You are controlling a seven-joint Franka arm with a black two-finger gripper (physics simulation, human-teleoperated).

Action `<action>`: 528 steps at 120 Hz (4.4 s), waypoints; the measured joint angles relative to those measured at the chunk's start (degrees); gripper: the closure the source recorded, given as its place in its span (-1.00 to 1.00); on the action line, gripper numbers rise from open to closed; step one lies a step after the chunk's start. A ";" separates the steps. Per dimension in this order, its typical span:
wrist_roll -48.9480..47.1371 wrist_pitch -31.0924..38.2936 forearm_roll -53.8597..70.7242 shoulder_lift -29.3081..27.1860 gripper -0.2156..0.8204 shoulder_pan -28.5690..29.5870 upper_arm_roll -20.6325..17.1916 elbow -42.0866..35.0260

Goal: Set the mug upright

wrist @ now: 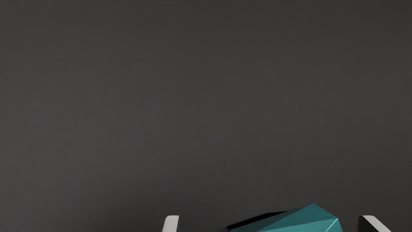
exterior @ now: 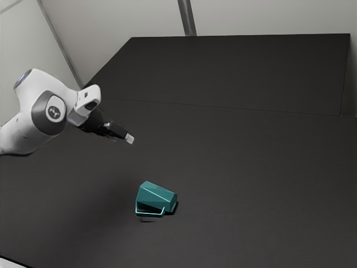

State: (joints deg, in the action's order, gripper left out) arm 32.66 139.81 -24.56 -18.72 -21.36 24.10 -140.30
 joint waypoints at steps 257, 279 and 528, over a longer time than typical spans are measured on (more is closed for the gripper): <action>32.06 18.72 -27.07 3.66 -0.49 -3.13 -14.04 -18.19; 32.36 19.32 -28.54 4.26 -0.45 -3.13 -14.46 -18.16; 3.99 -12.35 6.17 4.35 0.93 4.88 -16.23 3.87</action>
State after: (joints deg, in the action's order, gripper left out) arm 36.65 127.46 -18.39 -14.37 -16.48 7.87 -136.42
